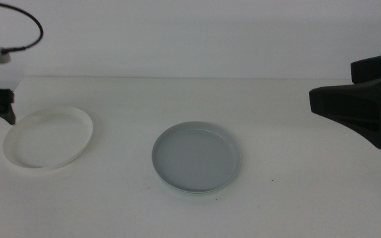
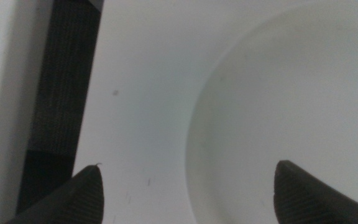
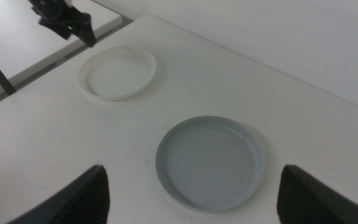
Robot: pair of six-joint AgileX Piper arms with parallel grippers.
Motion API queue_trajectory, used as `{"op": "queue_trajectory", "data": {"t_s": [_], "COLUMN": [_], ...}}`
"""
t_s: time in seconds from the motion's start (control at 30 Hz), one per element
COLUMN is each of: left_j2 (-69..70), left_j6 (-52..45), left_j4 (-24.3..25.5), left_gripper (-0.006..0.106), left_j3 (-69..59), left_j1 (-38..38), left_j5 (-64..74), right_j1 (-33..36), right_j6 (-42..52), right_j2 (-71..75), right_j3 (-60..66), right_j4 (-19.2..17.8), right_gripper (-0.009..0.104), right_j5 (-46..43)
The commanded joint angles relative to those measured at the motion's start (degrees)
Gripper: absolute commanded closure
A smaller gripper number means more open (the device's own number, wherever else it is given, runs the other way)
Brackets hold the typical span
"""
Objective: Stack the three bowls on top of each other.
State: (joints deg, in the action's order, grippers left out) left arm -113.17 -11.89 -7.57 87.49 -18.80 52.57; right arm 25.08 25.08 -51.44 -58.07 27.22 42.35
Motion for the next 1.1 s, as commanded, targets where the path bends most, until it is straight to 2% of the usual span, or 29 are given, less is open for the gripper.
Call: {"op": "queue_trajectory", "data": {"t_s": [0.0, 0.13, 0.27, 0.4, 0.6, 0.67, 0.83, 1.07], "left_j2": [-3.5, -7.5, -9.6, -10.3, -8.0, -3.2, 6.9, 10.6], "left_j6": [-1.2, -6.0, -6.7, -6.7, -4.6, -4.5, -4.5, -1.0], "left_j4": [-1.4, -3.9, -3.9, -3.6, -2.7, -2.6, -7.8, -9.0], "left_gripper": [0.007, 0.011, 0.024, 0.05, 0.102, 0.102, 0.102, 0.102], "left_j3": [1.9, 2.0, 2.0, 1.8, 2.1, 3.3, 3.6, 5.8], "left_j1": [-0.1, -0.1, -0.1, -0.1, -0.1, 0.0, 3.0, 17.2], "left_j5": [-1.3, -3.0, -3.0, -2.7, 0.9, 5.4, 10.1, 14.0], "right_j1": [-0.5, -0.5, -0.5, -0.5, -0.5, -0.5, -0.5, -0.5], "right_j6": [0.4, 0.4, 0.4, 0.4, 0.4, 0.4, 0.4, 0.4], "right_j2": [0.3, 0.3, 0.3, 0.3, 0.3, 0.3, 0.3, 0.3], "right_j3": [-0.4, -0.4, -0.4, -0.4, -0.4, -0.4, -0.4, -0.4], "right_j4": [0.0, 0.0, 0.0, 0.0, 0.0, 0.0, 0.0, 0.0], "right_gripper": [0.003, 0.003, 0.003, 0.003, 0.003, 0.003, 0.003, 0.003], "right_j5": [-0.3, -0.3, -0.3, -0.3, -0.3, -0.3, -0.3, -0.3]}}
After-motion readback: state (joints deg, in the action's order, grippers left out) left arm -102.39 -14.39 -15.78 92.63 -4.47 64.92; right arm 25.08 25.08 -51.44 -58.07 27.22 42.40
